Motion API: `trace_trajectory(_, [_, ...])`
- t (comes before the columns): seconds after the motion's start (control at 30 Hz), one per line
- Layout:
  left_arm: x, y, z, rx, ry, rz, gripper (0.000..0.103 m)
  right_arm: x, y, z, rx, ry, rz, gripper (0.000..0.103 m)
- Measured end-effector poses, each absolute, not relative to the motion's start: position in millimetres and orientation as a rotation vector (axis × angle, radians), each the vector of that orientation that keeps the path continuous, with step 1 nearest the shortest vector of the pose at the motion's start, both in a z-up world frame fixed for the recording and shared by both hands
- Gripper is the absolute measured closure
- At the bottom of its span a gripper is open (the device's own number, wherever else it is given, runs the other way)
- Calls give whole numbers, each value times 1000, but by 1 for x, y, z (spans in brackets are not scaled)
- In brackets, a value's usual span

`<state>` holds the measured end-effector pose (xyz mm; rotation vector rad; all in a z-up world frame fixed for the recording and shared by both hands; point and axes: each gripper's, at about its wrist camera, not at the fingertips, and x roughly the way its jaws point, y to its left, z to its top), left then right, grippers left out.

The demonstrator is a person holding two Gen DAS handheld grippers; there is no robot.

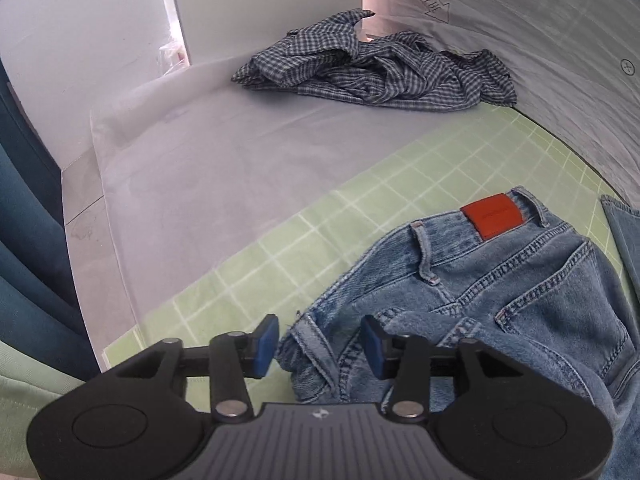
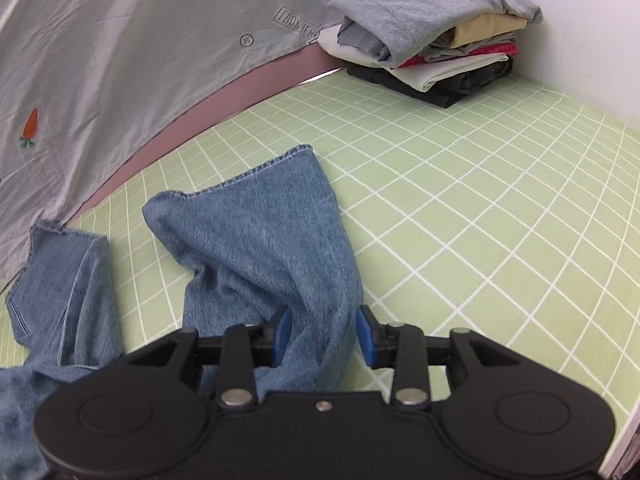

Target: Fold clothes

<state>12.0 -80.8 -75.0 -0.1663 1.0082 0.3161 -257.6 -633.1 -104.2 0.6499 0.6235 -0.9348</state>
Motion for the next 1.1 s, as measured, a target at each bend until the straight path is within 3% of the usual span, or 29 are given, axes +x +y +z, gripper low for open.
trace_trajectory(0.07, [13, -92, -73, -141, 999, 292, 40, -258, -643, -101, 667, 589, -935, 57])
trace_trajectory(0.23, [17, -118, -74, -34, 1007, 284, 35, -249, -677, -105, 708, 562, -936, 44])
trace_trajectory(0.43, [16, -130, -75, 6, 1013, 261, 29, -224, -699, -122, 664, 645, -896, 36])
trace_trajectory(0.57, [17, -135, -74, 16, 1019, 271, 29, -208, -714, -133, 634, 699, -868, 36])
trace_trajectory(0.77, [15, -148, -84, 70, 1056, 275, 24, -189, -729, -144, 564, 763, -819, 56])
trace_trajectory(0.83, [14, -151, -88, 89, 1062, 272, 24, -188, -727, -142, 522, 771, -796, 85])
trace_trajectory(0.87, [13, -152, -90, 98, 1066, 270, 24, -187, -726, -141, 500, 774, -785, 95])
trace_trajectory(1.1, [11, -154, -97, 127, 1074, 275, 23, -265, -730, -72, 464, 458, -1070, 98])
